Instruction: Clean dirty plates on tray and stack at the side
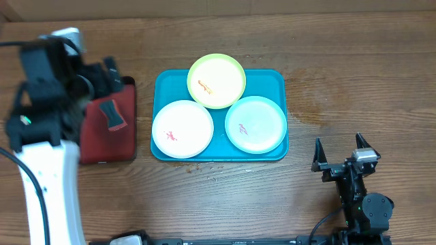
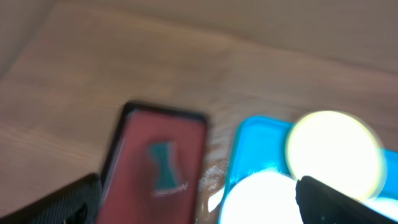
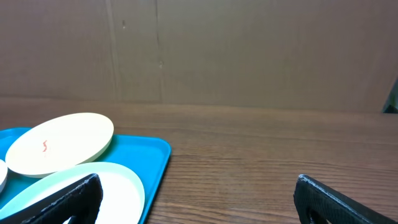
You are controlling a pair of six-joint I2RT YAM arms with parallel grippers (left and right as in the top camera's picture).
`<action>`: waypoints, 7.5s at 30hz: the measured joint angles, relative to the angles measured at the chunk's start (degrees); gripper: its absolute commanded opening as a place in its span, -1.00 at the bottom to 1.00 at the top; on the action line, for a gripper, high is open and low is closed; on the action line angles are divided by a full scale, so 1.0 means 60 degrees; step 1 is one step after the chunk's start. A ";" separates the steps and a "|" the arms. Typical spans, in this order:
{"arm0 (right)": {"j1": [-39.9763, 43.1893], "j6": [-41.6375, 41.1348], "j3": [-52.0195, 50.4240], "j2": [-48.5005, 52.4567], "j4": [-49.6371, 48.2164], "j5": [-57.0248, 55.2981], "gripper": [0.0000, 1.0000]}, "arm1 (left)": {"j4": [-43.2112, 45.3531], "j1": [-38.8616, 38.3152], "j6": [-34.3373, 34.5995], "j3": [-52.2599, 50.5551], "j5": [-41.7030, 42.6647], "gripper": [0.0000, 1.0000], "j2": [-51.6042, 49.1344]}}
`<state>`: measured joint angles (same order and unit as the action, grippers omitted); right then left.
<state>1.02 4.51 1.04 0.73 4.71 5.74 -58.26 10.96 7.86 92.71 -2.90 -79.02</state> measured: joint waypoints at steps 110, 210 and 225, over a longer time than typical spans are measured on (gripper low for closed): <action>0.0004 0.0000 0.0004 0.0000 0.0000 0.0000 1.00 | 0.0794 0.0933 0.0947 -0.0117 0.0368 1.00 -0.7661; 0.0000 0.0000 0.0000 0.0000 0.0004 -0.0004 1.00 | -0.0011 0.1045 0.0295 -0.0240 -0.0561 0.94 -0.7515; 0.0004 0.0000 0.0000 0.0000 -0.0004 -0.0004 1.00 | -0.0801 0.0940 0.0157 0.0033 -0.0831 -0.92 -0.7686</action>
<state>1.04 4.51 1.04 0.73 4.69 5.72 -63.07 16.60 8.80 92.90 -7.88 -125.14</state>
